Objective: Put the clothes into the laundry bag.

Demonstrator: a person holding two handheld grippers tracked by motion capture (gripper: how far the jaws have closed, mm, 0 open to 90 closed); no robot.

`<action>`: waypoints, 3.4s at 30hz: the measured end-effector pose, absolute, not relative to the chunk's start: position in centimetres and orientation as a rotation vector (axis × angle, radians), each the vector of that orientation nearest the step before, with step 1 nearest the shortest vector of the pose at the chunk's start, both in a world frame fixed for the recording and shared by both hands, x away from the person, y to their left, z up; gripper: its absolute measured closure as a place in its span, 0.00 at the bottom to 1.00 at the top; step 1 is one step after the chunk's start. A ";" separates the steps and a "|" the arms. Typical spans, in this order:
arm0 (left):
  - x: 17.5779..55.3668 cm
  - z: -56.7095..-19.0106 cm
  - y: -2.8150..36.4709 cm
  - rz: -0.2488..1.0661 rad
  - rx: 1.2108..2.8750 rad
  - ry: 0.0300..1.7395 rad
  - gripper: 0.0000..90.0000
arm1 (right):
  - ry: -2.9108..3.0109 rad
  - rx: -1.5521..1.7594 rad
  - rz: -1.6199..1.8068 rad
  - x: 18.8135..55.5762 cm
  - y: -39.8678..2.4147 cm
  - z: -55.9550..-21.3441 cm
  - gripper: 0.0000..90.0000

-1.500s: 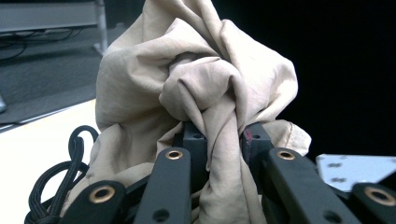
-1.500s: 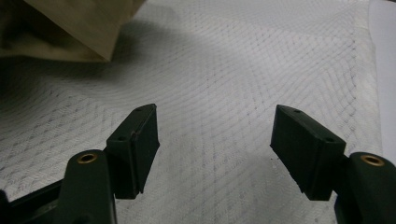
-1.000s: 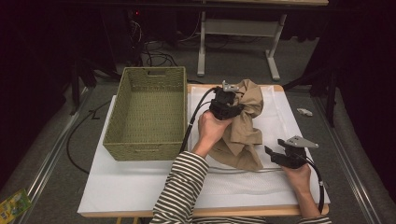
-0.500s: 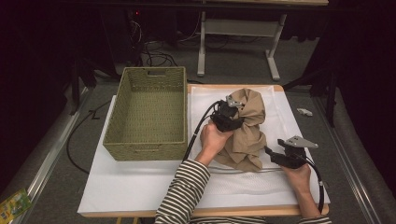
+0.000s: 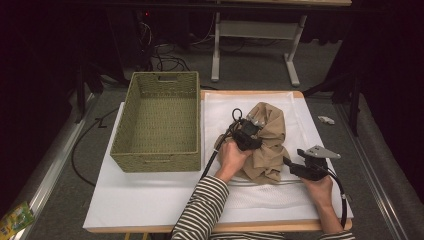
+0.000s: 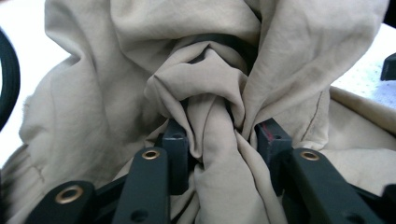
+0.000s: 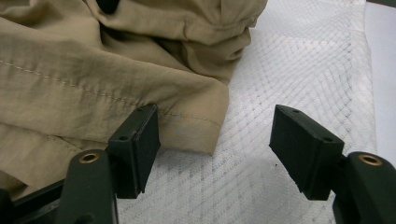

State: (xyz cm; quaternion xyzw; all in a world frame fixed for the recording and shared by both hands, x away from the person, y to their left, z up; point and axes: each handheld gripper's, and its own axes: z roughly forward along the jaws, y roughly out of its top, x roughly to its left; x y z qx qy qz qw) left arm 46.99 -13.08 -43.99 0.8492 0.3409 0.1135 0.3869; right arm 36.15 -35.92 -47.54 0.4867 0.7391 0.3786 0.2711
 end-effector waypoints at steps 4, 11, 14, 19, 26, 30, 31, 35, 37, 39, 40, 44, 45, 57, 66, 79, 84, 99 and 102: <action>46.8 -43.8 -13.0 0.286 2.154 0.867 0.65 | 1.992 1.307 1.020 36.2 -35.9 -47.5 0.37; 46.1 -42.5 -12.7 0.279 2.127 0.827 0.49 | 1.993 1.313 1.023 36.2 -35.9 -47.5 0.37; 45.6 -41.9 -12.5 0.329 2.149 0.807 0.42 | 1.992 1.317 1.024 36.2 -35.9 -47.5 0.37; 44.9 -40.6 -11.7 0.336 2.130 0.770 0.41 | 1.995 1.312 1.024 36.2 -36.0 -47.5 0.37; 43.8 -38.8 -10.0 0.338 2.056 0.754 0.40 | 1.993 1.311 1.025 36.2 -36.0 -47.5 0.37; 43.3 -38.6 -9.0 0.346 2.052 0.761 0.40 | 1.986 1.319 1.035 36.1 -36.1 -47.5 0.37; 43.2 -38.6 -8.8 0.347 2.048 0.764 0.40 | 1.988 1.308 1.035 36.2 -36.2 -47.5 0.37; 42.8 -38.8 -7.8 0.362 2.042 0.782 0.40 | 1.987 1.319 1.030 36.1 -36.1 -47.5 0.37; 42.6 -38.9 -7.4 0.372 2.039 0.788 0.40 | 1.986 1.315 1.030 36.1 -36.1 -47.5 0.37; 42.3 -39.0 -6.9 0.384 2.043 0.786 0.42 | 1.983 1.318 1.032 36.1 -36.1 -47.5 0.37; 42.1 -39.1 -6.7 0.385 2.042 0.786 0.42 | 1.984 1.318 1.030 36.1 -36.1 -47.5 0.38; 41.2 -39.6 -5.7 0.380 2.024 0.791 0.44 | 1.981 1.313 1.034 36.1 -36.1 -47.5 0.40; 41.0 -39.7 -5.4 0.381 2.020 0.792 0.44 | 1.980 1.313 1.034 36.1 -36.1 -47.5 0.40; 39.0 -41.6 -3.1 0.406 1.990 0.820 0.40 | 1.983 1.308 1.021 36.2 -36.1 -47.5 0.40; 37.9 -43.7 -1.9 0.388 2.038 0.834 0.43 | 1.996 1.348 1.045 36.4 -36.5 -47.4 0.42; 36.7 -46.3 -0.7 0.377 2.032 0.871 0.44 | 1.989 1.257 1.195 34.8 -36.2 -43.7 0.37; 36.3 -47.1 -0.5 0.411 2.050 0.866 0.44 | 2.069 1.140 1.248 35.3 -33.5 -42.3 0.34; 35.8 -48.2 -1.5 0.415 2.106 0.833 0.42 | 2.336 1.033 1.037 39.8 -25.3 -44.1 0.18; 35.8 -48.3 -1.6 0.417 2.124 0.830 0.42 | 2.356 1.028 1.006 40.3 -24.4 -44.8 0.16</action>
